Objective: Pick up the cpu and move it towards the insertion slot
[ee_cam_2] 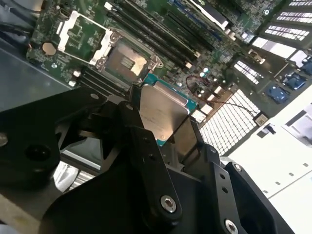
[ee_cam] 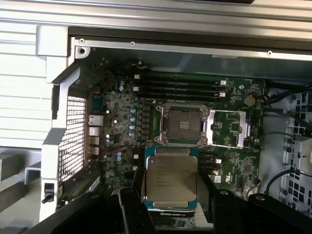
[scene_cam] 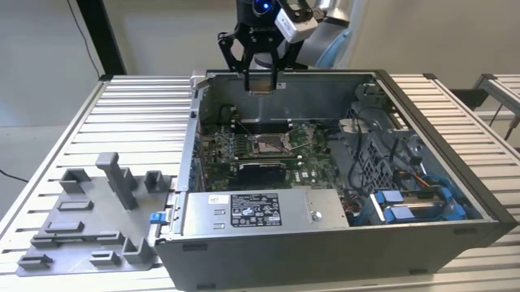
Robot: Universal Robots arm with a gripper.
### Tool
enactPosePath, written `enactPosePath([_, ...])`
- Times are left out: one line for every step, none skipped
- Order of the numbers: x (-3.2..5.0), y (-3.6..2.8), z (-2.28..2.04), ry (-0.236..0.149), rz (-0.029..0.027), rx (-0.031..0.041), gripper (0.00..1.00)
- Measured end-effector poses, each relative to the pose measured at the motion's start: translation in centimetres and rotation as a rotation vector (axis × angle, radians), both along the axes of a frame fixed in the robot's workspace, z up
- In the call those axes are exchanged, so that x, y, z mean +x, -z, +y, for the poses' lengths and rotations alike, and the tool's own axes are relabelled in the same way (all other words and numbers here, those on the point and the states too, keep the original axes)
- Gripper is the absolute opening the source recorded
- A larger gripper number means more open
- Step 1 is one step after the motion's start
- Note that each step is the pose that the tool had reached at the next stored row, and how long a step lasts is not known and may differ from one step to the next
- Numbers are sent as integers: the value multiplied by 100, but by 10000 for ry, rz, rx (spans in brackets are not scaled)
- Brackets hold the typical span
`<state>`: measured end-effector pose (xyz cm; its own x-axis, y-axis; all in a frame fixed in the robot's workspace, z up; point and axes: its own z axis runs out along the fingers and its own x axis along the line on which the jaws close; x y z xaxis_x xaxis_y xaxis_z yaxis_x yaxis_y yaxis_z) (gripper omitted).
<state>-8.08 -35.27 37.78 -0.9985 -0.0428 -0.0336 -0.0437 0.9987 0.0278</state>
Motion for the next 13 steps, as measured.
enactPosePath([19, 0, 16, 1, -32, -17, 0])
enactPosePath([39, 1, 32, 0, -67, -32, 0])
enactPosePath([62, 2, 50, 1, -101, -51, 0])
enactPosePath([87, 3, 67, 0, -127, -69, 0])
enactPosePath([111, 4, 84, 1, -150, -85, 0])
enactPosePath([138, 6, 100, 0, -169, -103, 0])
enactPosePath([172, 9, 116, -1, -183, -131, 0])
enactPosePath([206, 15, 126, 1, -189, -165, 0])
enactPosePath([235, 22, 133, 12, -188, -198, 0])
enactPosePath([261, 30, 138, 30, -188, -220, 0])
enactPosePath([287, 39, 143, 49, -187, -241, 0])
enactPosePath([311, 48, 148, 71, -188, -254, 0])
enactPosePath([331, 58, 153, 90, -188, -261, 0])
